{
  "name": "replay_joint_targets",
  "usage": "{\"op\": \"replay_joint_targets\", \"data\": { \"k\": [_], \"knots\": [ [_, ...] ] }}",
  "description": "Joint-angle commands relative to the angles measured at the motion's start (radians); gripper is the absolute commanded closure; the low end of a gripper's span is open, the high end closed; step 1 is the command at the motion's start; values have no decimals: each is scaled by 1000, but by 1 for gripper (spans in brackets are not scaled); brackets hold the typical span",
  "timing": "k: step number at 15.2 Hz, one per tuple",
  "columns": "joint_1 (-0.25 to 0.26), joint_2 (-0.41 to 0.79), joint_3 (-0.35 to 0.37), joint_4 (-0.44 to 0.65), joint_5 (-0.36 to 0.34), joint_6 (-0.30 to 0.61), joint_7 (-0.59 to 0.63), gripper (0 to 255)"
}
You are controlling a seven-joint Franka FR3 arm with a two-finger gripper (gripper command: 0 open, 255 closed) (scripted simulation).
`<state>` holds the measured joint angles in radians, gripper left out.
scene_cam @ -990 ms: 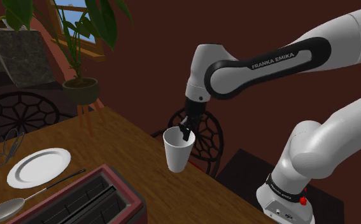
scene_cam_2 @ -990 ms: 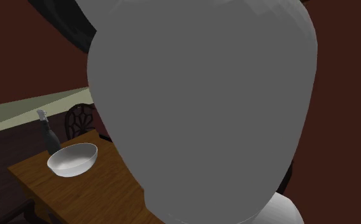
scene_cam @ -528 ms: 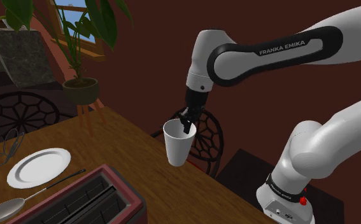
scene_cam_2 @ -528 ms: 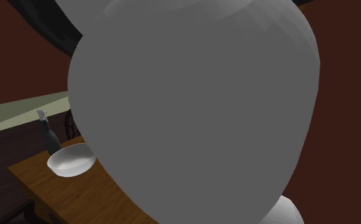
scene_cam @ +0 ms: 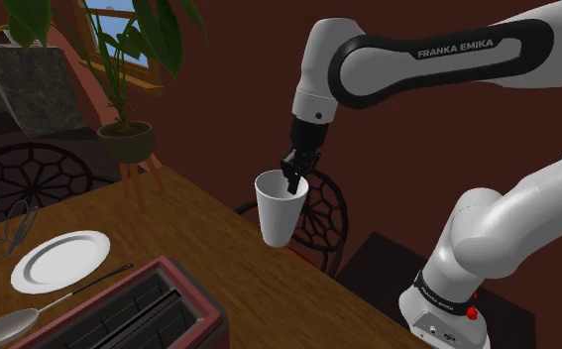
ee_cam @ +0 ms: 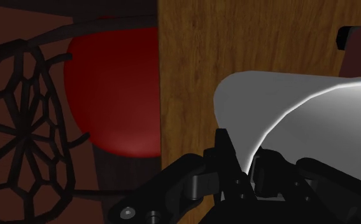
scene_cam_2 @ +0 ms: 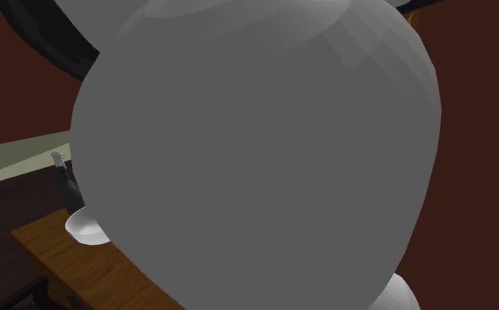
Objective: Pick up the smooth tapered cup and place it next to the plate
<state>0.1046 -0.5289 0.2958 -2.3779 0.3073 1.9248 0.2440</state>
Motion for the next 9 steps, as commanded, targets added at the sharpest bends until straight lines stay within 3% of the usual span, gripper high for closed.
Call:
{"op": "replay_joint_targets", "data": {
  "k": [1,9],
  "knots": [
    [-1,-4,-4,24,-4,-28,4,255],
    [-7,-6,-18,129,-18,-134,20,255]
  ]
}}
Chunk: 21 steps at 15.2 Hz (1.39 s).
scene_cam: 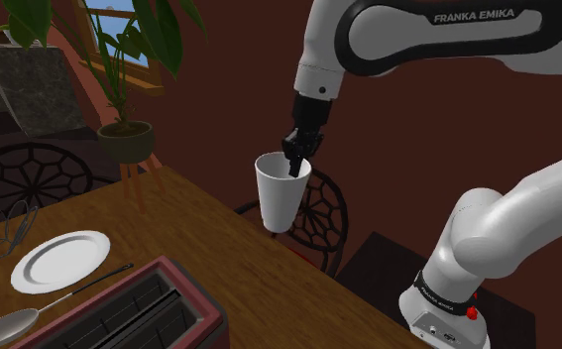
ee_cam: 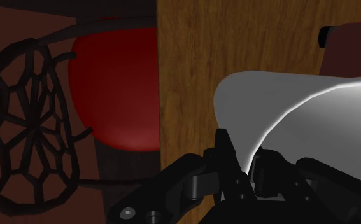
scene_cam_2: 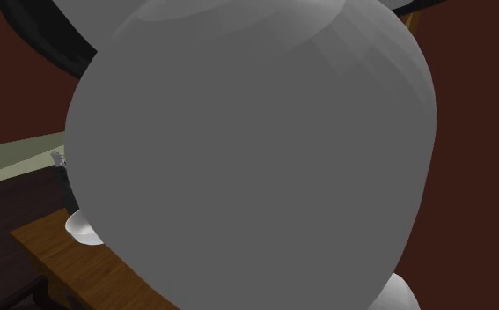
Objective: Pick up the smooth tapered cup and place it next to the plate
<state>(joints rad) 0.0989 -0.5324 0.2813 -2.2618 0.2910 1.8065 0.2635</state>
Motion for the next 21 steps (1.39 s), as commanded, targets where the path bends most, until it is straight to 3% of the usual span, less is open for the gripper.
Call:
{"op": "replay_joint_targets", "data": {
  "k": [1,8,15,21],
  "knots": [
    [-2,-1,-5,27,-4,-29,3,255],
    [-6,10,-14,123,-14,-112,17,255],
    [-21,269,62,262,-60,16,75,255],
    [-15,512,110,435,-144,83,147,255]
  ]
}}
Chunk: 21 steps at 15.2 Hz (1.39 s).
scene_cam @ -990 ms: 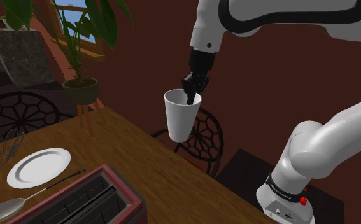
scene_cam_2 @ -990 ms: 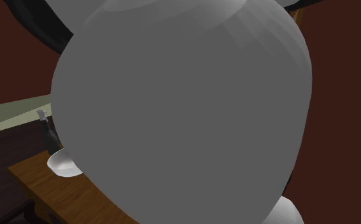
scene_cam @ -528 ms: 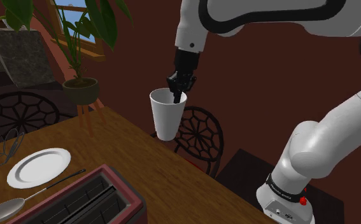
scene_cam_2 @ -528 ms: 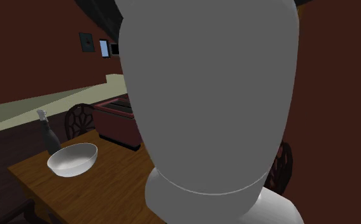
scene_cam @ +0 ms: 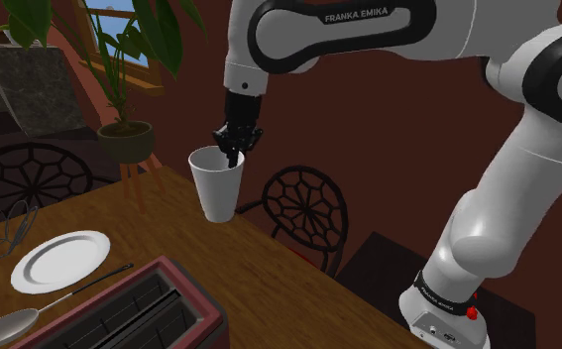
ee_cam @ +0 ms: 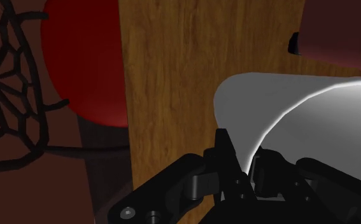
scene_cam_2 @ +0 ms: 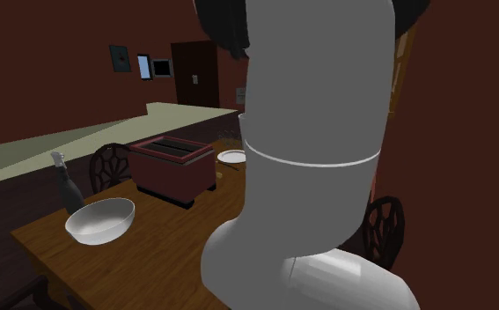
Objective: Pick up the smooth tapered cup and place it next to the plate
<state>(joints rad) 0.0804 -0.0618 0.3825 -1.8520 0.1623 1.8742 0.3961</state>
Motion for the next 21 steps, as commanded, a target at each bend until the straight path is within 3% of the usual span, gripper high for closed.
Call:
{"op": "replay_joint_targets", "data": {
  "k": [1,6,11,15,17,21],
  "knots": [
    [8,83,14,60,-33,22,27,255],
    [47,301,25,261,-127,28,90,255],
    [116,536,12,530,-215,-15,135,255],
    [197,765,-13,850,-276,-108,150,255],
    [259,928,-32,1116,-304,-205,145,255],
    [239,898,-31,1005,-298,-127,146,255]
  ]
}}
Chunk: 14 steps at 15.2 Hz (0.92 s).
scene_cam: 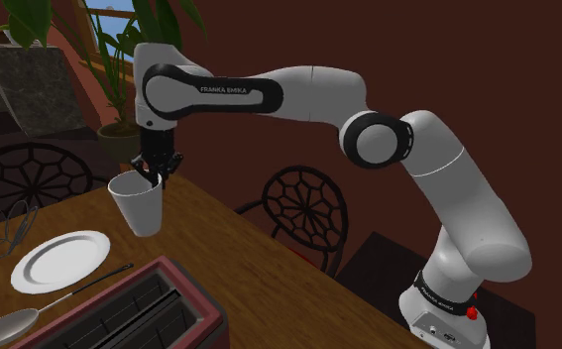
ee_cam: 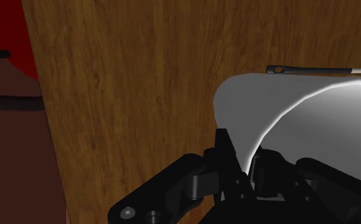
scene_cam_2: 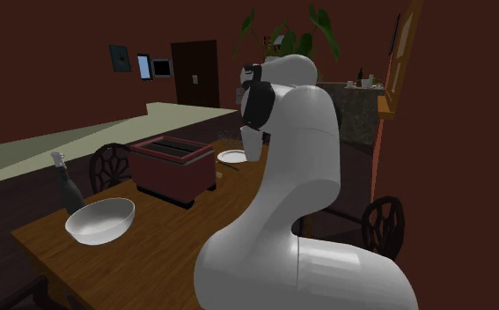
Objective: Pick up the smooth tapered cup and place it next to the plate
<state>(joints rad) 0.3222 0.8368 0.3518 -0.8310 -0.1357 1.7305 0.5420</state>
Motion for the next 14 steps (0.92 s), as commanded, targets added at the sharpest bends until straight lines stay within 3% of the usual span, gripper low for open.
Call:
{"op": "replay_joint_targets", "data": {
  "k": [1,10,14],
  "knots": [
    [-6,-5,0,-38,0,33,0,255],
    [-27,-15,0,-180,0,163,-1,255],
    [-27,-15,0,-180,0,163,-1,255]
  ]
}}
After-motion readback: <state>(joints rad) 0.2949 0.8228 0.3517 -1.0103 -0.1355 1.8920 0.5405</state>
